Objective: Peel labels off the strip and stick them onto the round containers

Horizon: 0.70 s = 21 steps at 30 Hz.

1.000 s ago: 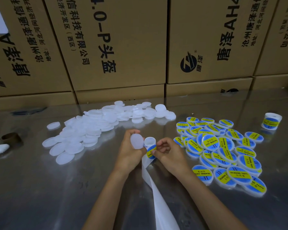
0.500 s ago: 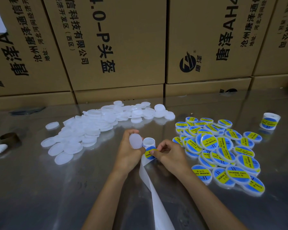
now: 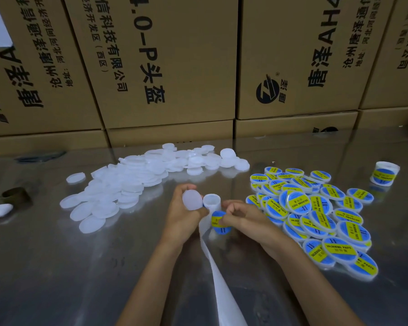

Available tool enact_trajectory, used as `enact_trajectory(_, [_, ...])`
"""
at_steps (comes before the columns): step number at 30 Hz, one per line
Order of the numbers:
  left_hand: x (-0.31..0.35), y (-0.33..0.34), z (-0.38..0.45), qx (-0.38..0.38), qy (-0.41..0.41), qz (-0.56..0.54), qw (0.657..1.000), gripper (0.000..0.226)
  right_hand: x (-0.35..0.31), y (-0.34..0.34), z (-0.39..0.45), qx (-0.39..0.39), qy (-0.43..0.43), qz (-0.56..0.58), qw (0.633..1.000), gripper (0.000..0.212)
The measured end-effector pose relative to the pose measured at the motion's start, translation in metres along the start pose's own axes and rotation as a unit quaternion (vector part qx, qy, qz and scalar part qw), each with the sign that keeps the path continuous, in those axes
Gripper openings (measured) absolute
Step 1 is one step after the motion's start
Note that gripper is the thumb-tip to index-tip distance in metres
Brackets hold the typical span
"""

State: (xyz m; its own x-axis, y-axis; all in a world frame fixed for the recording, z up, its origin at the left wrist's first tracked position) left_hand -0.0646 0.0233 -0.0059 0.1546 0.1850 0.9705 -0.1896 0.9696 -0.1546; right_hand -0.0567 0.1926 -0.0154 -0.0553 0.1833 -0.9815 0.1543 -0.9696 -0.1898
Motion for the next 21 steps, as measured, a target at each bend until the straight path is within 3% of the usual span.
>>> enact_trajectory(4, [0.007, -0.005, -0.001, 0.042, -0.026, -0.088, 0.995, 0.021, -0.011, -0.021, -0.001, 0.095, -0.012, 0.089, 0.991, 0.017])
enact_trajectory(6, [0.010, -0.006, 0.000, 0.038, -0.051, -0.157, 0.985, 0.025, -0.016, -0.029, -0.002, 0.125, -0.019, 0.149, 0.981, 0.019])
enact_trajectory(9, [0.016, -0.003, 0.000, 0.010, -0.072, -0.243, 0.967, 0.033, -0.024, -0.029, -0.002, 0.116, -0.035, 0.226, 0.967, 0.016])
enact_trajectory(14, [0.025, 0.014, -0.008, -0.078, -0.101, -0.328, 0.936, 0.035, -0.035, -0.014, -0.005, 0.075, -0.082, 0.227, 0.968, 0.017])
enact_trajectory(21, [0.033, 0.034, -0.018, -0.146, -0.100, -0.308, 0.935, 0.037, -0.038, -0.001, -0.005, 0.075, -0.114, 0.206, 0.969, 0.029])
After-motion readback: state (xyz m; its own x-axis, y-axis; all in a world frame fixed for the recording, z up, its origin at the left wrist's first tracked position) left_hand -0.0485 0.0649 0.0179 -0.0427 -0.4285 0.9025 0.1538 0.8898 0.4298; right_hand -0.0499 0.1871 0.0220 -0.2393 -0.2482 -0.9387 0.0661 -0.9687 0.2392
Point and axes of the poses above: each hand's wrist, its own z-axis towards the middle knuckle, its own y-axis out of the palm, x = y × z, the point moved 7 cm from there along z, towards the middle knuckle, and after that the axes turned 3 degrees about z, right-handed, at the moved point
